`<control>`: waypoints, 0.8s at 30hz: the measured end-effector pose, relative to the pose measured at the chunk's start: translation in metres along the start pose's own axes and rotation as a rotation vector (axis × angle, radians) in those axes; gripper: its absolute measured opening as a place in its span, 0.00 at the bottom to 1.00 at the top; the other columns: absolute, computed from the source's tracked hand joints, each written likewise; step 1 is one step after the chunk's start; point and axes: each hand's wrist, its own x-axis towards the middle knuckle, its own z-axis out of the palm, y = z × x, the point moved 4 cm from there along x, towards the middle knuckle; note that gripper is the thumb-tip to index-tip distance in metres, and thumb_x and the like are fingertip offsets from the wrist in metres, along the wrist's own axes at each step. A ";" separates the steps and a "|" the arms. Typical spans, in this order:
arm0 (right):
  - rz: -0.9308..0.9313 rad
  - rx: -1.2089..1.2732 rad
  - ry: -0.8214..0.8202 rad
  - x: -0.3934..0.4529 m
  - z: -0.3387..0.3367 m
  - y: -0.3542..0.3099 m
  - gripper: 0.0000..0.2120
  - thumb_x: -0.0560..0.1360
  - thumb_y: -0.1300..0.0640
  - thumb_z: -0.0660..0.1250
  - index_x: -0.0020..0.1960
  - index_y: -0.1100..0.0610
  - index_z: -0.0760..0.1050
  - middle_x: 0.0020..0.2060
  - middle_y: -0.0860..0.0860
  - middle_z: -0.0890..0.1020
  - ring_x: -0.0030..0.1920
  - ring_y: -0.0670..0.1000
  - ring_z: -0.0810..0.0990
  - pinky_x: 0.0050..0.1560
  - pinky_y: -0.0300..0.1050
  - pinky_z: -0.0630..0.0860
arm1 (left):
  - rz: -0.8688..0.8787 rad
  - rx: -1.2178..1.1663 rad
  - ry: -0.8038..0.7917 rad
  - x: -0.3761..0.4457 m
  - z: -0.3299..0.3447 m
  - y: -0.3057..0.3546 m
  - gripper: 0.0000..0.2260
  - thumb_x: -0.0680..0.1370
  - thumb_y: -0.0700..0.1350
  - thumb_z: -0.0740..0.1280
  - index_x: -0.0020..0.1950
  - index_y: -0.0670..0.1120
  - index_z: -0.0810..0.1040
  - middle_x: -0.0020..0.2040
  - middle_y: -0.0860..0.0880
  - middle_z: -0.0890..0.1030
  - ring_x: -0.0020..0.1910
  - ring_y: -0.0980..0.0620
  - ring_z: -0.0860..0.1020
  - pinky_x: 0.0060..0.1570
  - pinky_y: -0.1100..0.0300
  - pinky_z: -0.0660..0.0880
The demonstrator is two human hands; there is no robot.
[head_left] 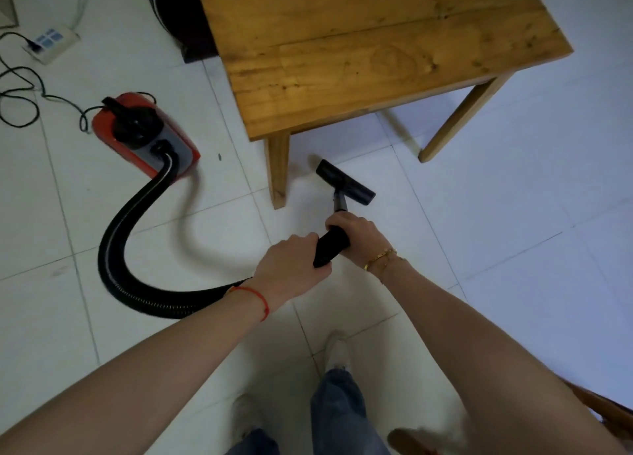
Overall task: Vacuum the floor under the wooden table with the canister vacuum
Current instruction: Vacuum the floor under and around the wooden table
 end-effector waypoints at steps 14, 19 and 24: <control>-0.118 -0.252 0.269 0.131 -0.011 0.147 0.10 0.72 0.55 0.68 0.51 0.58 0.75 0.45 0.56 0.81 0.45 0.58 0.79 0.45 0.50 0.76 | 0.117 0.006 0.263 0.198 0.041 0.006 0.09 0.75 0.52 0.63 0.49 0.48 0.73 0.38 0.48 0.78 0.34 0.50 0.76 0.28 0.61 0.68; -0.122 -0.285 0.374 0.159 0.001 0.189 0.11 0.71 0.54 0.69 0.51 0.57 0.76 0.44 0.55 0.82 0.46 0.58 0.79 0.46 0.52 0.76 | 0.175 0.011 0.378 0.244 0.064 0.002 0.11 0.74 0.52 0.65 0.51 0.46 0.74 0.43 0.46 0.78 0.42 0.42 0.77 0.36 0.58 0.70; -0.108 -0.292 0.473 0.182 0.002 0.233 0.10 0.70 0.53 0.69 0.49 0.55 0.77 0.41 0.53 0.81 0.44 0.57 0.79 0.46 0.49 0.75 | 0.248 0.037 0.468 0.291 0.080 0.010 0.10 0.72 0.51 0.66 0.48 0.46 0.76 0.41 0.46 0.78 0.41 0.41 0.77 0.36 0.57 0.70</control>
